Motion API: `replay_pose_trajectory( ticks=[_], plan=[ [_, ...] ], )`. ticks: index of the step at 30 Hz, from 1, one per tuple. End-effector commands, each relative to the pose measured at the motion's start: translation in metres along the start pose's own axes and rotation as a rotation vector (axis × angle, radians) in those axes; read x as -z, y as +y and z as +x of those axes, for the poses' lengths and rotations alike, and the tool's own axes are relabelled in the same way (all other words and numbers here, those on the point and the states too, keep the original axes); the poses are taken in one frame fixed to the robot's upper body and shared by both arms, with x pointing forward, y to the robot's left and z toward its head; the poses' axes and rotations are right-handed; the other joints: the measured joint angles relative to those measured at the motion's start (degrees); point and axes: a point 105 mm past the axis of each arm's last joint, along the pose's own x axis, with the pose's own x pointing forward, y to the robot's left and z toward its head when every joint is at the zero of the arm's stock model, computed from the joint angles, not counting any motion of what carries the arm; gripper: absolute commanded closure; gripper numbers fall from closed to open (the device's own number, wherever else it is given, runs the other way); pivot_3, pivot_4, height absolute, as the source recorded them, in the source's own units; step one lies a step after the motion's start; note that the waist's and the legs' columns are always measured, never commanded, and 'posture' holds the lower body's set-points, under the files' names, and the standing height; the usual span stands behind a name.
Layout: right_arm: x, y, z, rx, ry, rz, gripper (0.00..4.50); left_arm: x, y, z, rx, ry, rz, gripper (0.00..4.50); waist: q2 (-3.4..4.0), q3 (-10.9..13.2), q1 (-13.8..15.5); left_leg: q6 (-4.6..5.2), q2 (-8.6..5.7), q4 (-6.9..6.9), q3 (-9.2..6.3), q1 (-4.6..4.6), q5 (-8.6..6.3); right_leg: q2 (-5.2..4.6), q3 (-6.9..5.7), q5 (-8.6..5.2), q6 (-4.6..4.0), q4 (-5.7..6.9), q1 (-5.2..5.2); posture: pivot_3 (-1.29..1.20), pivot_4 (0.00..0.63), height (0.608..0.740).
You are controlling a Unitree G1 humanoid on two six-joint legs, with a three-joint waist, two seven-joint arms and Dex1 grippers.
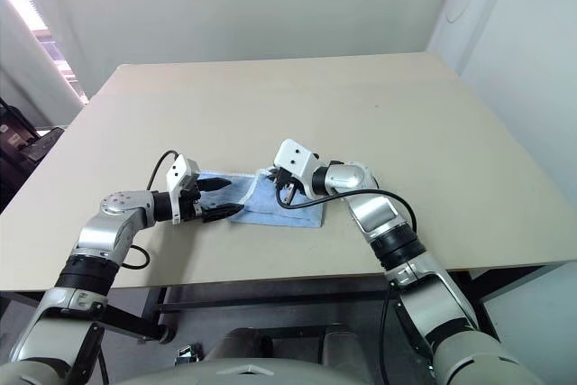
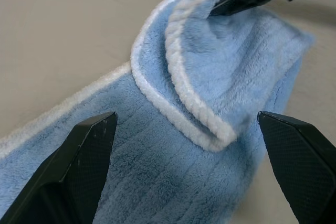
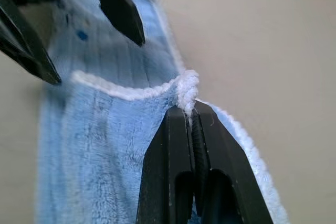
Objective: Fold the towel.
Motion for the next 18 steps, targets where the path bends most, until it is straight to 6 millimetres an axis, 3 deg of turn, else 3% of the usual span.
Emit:
replay_pose_trajectory(
  ticks=[1,3,7,11,15,18],
  plan=[
    [-0.022,-0.014,0.003,0.083,-0.076,0.004,4.48,-0.013,0.002,-0.005,-0.016,-0.028,0.058,0.00,0.00,0.0,-0.2,0.00,0.00,0.00,0.00,0.00,0.00,0.00,0.00,0.00,0.00,0.02,-0.02,0.00,0.000,0.740],
    [-0.021,-0.023,0.003,0.142,-0.082,0.004,4.48,-0.012,0.002,-0.006,-0.017,-0.026,0.058,0.00,0.00,0.0,-0.1,-0.02,0.01,-0.01,-0.01,0.02,0.01,0.01,0.01,0.01,0.00,0.12,-0.05,0.00,0.000,0.740],
    [-0.023,-0.022,0.004,0.132,-0.113,0.099,4.48,-0.013,0.002,-0.006,-0.014,-0.031,0.056,0.00,0.00,0.0,0.0,-0.10,0.00,0.03,-0.03,0.04,0.06,0.01,0.01,-0.05,-0.11,0.28,-0.07,0.00,0.000,0.740],
    [-0.024,-0.008,0.005,0.039,-0.127,0.177,3.50,-0.017,0.004,-0.006,-0.014,-0.043,0.052,0.00,0.00,0.0,-0.1,-0.11,0.00,0.04,-0.03,0.09,0.07,0.01,0.01,-0.06,-0.11,0.43,-0.09,0.00,0.000,0.740],
    [-0.036,0.005,0.003,-0.026,-0.173,0.173,2.09,-0.018,0.007,-0.007,-0.017,-0.043,0.051,0.00,0.00,0.0,-0.2,-0.11,0.01,0.04,-0.05,0.09,0.07,0.03,0.01,-0.06,-0.10,0.48,-0.11,0.00,0.000,0.740],
    [-0.044,-0.006,0.002,0.045,-0.218,0.202,2.09,-0.019,0.008,-0.006,-0.015,-0.044,0.052,0.00,0.00,0.0,-0.3,-0.11,0.01,0.05,-0.04,0.10,0.07,0.03,0.01,-0.06,-0.09,0.47,-0.11,0.00,0.000,0.740]
  ],
)
